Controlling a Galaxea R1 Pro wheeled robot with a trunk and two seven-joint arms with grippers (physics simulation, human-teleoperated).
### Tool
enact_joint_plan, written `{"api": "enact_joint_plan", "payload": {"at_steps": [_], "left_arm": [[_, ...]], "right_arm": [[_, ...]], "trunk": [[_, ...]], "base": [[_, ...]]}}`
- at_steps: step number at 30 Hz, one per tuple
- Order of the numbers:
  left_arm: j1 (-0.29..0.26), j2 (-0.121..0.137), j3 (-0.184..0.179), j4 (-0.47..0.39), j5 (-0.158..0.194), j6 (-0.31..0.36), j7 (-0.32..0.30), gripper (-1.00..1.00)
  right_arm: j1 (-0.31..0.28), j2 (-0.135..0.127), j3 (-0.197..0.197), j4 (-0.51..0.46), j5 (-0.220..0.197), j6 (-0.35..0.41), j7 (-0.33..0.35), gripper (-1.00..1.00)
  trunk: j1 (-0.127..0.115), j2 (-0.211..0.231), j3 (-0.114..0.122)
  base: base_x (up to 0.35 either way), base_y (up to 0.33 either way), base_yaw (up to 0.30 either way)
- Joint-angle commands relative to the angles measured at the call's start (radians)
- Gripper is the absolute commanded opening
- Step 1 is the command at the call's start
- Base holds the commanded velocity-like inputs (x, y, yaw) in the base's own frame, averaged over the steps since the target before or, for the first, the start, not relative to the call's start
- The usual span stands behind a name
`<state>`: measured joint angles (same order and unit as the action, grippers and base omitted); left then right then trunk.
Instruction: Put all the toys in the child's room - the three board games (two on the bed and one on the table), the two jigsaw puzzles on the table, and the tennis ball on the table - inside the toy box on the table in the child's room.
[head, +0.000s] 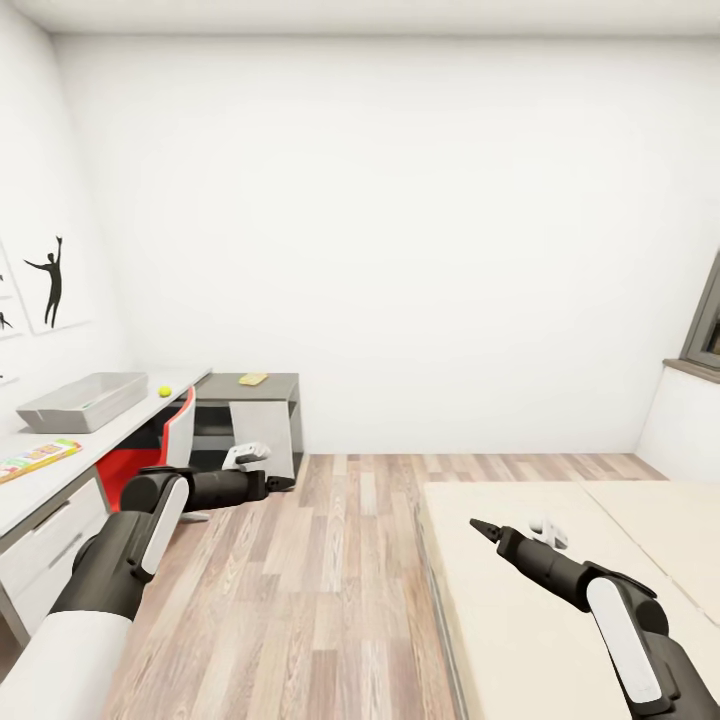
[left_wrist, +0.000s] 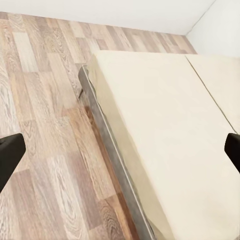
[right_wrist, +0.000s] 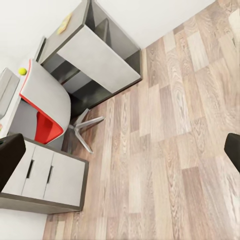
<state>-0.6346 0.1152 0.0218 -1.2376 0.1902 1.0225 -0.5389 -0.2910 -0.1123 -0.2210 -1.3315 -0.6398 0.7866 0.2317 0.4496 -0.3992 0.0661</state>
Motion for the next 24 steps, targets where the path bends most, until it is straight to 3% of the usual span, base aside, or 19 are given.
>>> {"api": "enact_joint_plan", "payload": {"at_steps": [1, 24], "left_arm": [[0.0, 0.0, 0.001, 0.0, 0.003, 0.007, -0.001, 1.0], [0.0, 0.0, 0.001, 0.0, 0.003, 0.007, -0.001, 1.0]], "right_arm": [[0.0, 0.0, -0.002, 0.0, 0.004, 0.005, 0.006, 1.0], [0.0, 0.0, -0.002, 0.0, 0.004, 0.005, 0.006, 1.0]], "trunk": [[0.0, -0.001, 0.0], [0.0, -0.001, 0.0]], "base": [[0.0, -0.114, 0.0], [0.0, -0.141, 0.0]]}}
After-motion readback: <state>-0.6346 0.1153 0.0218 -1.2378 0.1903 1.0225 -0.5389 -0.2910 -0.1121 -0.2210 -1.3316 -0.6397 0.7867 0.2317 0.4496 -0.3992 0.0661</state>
